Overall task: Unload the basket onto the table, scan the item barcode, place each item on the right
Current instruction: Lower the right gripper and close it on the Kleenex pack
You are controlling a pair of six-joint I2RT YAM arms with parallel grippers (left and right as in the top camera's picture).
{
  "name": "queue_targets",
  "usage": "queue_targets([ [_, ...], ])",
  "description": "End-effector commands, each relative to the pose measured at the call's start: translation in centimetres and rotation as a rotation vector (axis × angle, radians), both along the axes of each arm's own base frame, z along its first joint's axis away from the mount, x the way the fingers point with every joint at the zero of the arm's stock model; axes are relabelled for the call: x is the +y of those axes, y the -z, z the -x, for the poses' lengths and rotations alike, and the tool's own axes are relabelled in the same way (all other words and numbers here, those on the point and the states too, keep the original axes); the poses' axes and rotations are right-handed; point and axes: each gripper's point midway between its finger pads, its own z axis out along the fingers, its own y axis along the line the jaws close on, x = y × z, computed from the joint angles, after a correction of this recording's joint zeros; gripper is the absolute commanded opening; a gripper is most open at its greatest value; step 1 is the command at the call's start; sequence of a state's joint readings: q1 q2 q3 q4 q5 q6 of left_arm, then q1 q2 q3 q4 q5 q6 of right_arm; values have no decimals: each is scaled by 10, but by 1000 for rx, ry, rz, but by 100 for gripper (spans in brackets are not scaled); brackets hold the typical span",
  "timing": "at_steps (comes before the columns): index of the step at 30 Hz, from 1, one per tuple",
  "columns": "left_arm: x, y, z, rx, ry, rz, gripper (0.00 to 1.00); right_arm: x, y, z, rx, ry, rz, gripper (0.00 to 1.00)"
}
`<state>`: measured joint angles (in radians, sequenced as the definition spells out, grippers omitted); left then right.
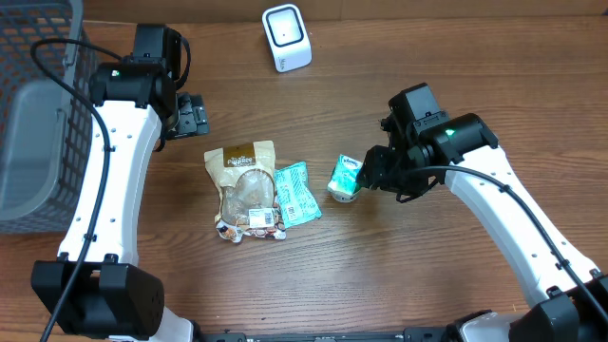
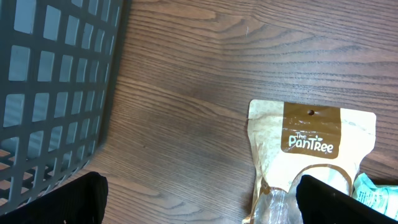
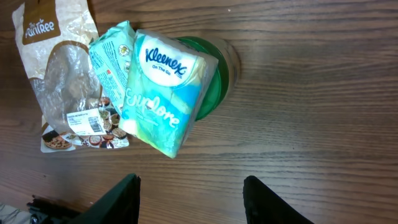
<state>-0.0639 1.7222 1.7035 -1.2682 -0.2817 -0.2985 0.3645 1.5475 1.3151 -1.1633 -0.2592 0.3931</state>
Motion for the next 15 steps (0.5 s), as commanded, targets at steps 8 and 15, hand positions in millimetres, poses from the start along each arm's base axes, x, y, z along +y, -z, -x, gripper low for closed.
queue_targets([
  [8,4,-3,-3,-9,-2,-14,100,3,19,0,51,141,-31,46],
  [15,4,-3,-3,-9,-2,-14,99,16,29,-7,24,124,-109,38],
])
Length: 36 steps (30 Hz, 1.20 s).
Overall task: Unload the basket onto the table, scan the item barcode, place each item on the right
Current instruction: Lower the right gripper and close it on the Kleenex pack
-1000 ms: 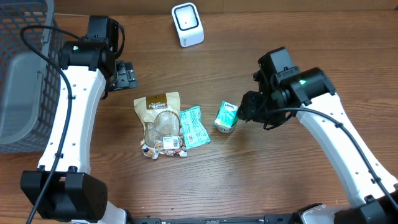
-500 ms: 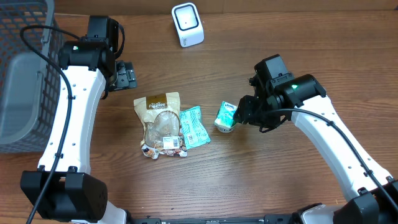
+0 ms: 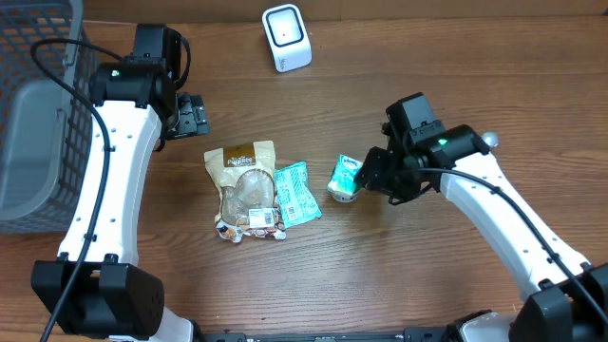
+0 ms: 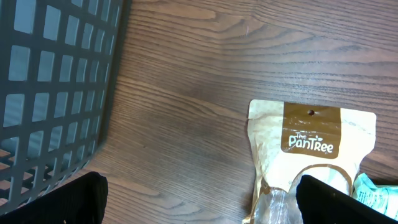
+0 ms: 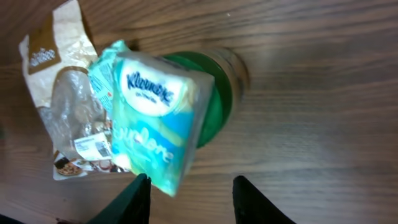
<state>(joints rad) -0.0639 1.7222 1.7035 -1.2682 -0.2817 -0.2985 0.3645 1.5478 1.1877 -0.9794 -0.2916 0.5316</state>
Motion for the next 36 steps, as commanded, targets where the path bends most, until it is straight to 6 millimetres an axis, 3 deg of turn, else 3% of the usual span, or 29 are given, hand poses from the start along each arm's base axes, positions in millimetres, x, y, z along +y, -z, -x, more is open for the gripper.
queue_targets([
  [1,4,-3,-3,-9,-2,-14,100,9,1,-1,3,2,-54,38],
  [7,4,-3,-3,-9,-2,-14,100,12,2,-7,-22,12,-69,38],
  [13,4,-3,-3,-9,-2,-14,100,12,16,-8,-11,70,-87,36],
  [20,4,-3,-3,-9,-2,-14,99,13,26,-11,-35,69,-97,28],
  [29,4,-3,-3,-9,-2,-14,99,14,25,-13,-45,68,-101,5],
  [36,4,-3,-3,-9,-2,-14,99,14,25,-13,-45,69,-101,4],
])
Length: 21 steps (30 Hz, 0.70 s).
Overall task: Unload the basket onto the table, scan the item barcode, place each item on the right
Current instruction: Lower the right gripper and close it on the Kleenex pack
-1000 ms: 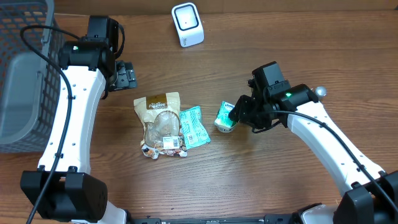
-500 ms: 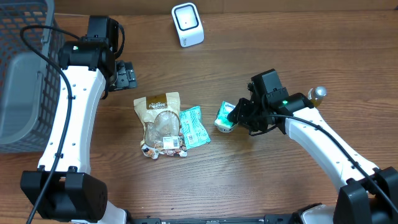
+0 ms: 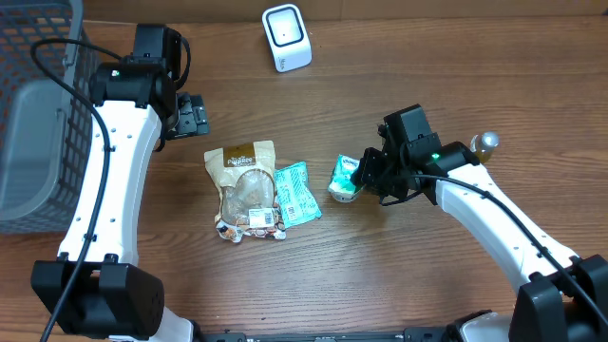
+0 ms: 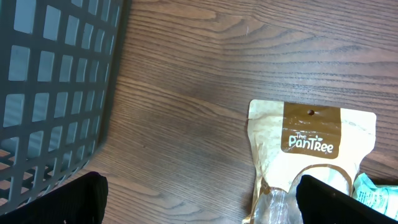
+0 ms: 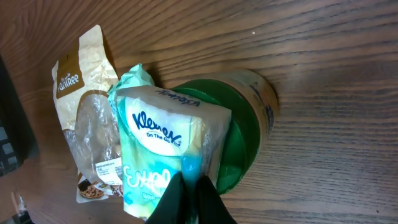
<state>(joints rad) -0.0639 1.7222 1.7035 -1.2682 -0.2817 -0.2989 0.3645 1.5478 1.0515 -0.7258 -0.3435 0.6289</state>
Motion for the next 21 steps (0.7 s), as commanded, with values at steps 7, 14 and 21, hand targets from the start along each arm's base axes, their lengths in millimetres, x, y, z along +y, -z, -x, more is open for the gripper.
queue_targets([
  [7,4,-3,-3,-9,-2,-14,100,-1,4,3,11,-1,5,5],
  [14,4,-3,-3,-9,-2,-14,100,-1,4,3,14,-1,7,7],
  [21,4,-3,-3,-9,-2,-14,100,-1,4,3,13,-1,6,4],
])
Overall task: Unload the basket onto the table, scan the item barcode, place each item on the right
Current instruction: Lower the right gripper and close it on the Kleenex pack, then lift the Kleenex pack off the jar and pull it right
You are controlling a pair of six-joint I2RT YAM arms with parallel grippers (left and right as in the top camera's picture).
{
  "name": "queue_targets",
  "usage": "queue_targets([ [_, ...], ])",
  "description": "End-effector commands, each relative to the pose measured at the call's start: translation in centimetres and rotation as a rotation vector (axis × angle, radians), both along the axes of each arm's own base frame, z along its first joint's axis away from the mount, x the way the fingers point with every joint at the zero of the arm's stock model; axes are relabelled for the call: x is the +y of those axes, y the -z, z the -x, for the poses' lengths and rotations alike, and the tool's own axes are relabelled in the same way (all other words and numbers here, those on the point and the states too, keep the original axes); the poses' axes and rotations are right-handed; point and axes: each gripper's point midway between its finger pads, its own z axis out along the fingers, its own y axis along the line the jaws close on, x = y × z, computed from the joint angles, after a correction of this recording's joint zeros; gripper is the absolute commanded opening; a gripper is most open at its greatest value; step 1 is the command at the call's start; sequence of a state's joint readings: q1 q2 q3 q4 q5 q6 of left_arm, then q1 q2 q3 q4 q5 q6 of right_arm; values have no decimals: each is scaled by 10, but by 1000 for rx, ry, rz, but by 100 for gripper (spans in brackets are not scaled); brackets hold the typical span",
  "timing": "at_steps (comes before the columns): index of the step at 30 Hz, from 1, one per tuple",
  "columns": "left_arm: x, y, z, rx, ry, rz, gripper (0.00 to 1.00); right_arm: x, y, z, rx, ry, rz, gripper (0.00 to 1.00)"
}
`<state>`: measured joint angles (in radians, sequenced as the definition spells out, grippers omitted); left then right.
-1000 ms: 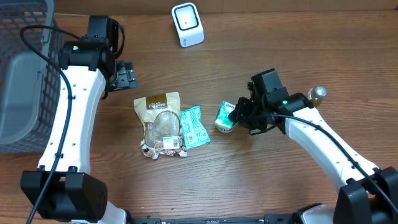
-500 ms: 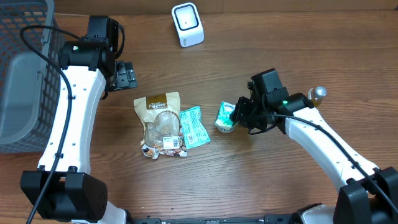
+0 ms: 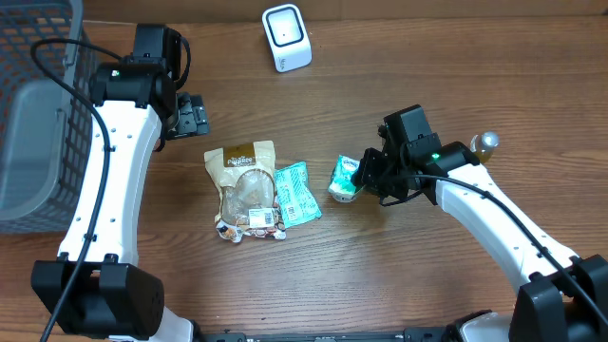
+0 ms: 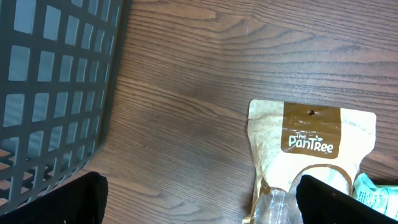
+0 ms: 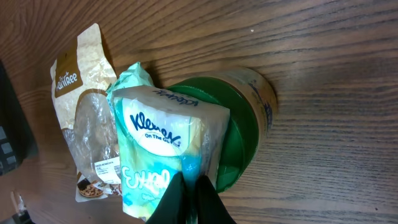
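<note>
A teal Kleenex tissue pack leans on a green-lidded tub in the middle of the table. My right gripper is shut on the pack's near edge; from overhead the same gripper meets the pack from the right. The white barcode scanner stands at the far edge. My left gripper hangs open over bare wood beside a brown PanTree pouch, and appears from overhead at the upper left.
A second teal packet lies against the pouch. A dark wire basket fills the left side, its mesh close to my left gripper. A small round brass-coloured object sits behind my right arm.
Almost nothing has changed. My right gripper stays shut on the tissue pack, which has shifted very slightly in the wrist view. The left arm has not moved.
My right gripper stood open above the tissue pack and tub. A moment later it was lower and closer, still open. Then it was shut on the pack's near edge, and it holds there now. My left arm stayed still throughout.
</note>
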<state>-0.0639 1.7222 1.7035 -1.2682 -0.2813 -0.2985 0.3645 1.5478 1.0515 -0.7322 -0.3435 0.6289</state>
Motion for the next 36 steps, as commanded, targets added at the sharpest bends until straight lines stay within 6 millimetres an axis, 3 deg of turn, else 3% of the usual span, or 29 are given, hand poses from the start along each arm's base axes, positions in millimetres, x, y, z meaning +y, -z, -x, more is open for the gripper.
queue_targets([
  [1,4,-4,-3,-9,-2,-14,100,0,3,1,6,-1,3,4],
  [7,4,-4,-3,-9,-2,-14,100,6,-6,-1,-38,-75,-30,4],
  [13,4,-4,-3,-9,-2,-14,99,9,-45,-7,-151,-148,-122,4],
  [18,4,-4,-3,-9,-2,-14,100,-3,-82,-5,-237,-153,-208,4],
  [23,4,-4,-3,-9,-2,-14,100,-15,-125,9,-338,-200,-322,4],
  [28,4,-4,-3,-9,-2,-14,100,-23,-141,21,-377,-207,-335,4],
  [36,4,-4,-3,-9,-2,-14,99,-3,-169,46,-462,-396,-491,4],
])
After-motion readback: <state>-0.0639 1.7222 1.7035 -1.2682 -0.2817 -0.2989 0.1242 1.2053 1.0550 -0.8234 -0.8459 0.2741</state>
